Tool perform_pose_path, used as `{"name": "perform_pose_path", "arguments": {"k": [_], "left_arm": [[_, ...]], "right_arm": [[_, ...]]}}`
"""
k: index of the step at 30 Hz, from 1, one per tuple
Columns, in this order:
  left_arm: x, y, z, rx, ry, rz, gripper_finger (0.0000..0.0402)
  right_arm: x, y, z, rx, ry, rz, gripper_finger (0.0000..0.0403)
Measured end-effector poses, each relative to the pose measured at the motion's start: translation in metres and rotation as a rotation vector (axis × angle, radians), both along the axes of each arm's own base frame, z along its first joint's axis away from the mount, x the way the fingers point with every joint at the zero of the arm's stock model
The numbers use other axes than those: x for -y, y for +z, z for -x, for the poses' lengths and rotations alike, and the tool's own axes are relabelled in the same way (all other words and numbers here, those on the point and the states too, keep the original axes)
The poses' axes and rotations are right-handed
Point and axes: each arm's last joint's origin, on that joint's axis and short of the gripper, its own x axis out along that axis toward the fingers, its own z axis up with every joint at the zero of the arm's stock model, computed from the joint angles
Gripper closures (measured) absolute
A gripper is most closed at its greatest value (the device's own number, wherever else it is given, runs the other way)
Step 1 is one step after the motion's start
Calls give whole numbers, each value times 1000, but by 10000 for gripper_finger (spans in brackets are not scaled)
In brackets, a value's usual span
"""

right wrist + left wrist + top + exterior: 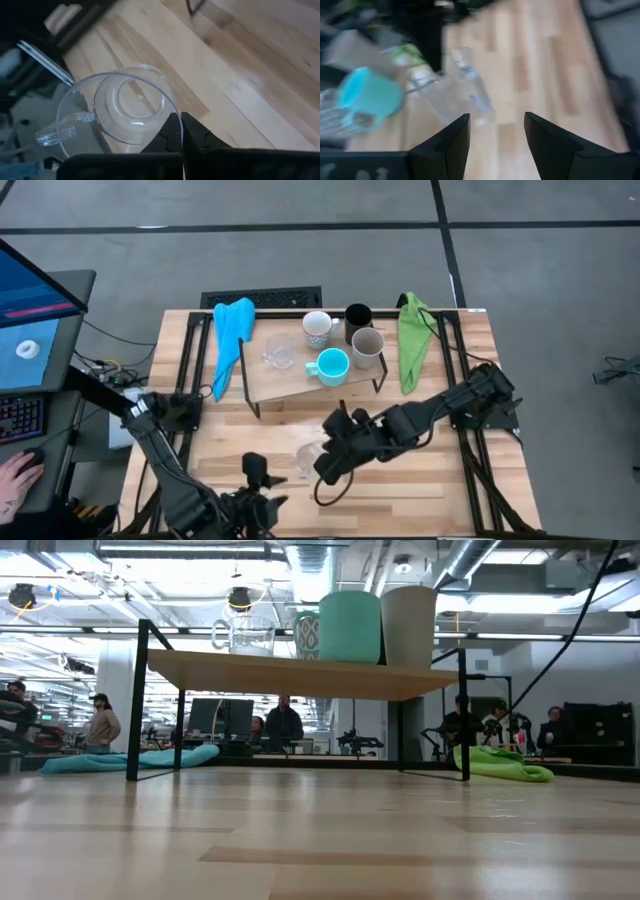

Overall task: Stack small to large cups/mugs on shelf
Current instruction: Put the transparent mug on the shelf

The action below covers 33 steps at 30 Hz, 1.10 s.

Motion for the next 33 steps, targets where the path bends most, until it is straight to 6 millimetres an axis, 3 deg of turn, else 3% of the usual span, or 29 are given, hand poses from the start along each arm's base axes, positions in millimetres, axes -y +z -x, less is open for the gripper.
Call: {"name": "perform_pose_path", "arguments": {"k": [7, 22, 26, 33], "left_arm": [[-2, -5, -8, 152, 139, -16, 223], [-24, -7, -25, 71, 207, 15, 226], [-27, -7, -27, 70, 215, 16, 263], [-29, -8, -30, 59, 232, 52, 386]], "right_arm": [[6, 5, -8, 65, -2, -7, 395], [11, 8, -15, 118, 2, 14, 394], [11, 7, -15, 115, 6, 19, 394], [11, 8, -16, 130, 16, 24, 393]]}}
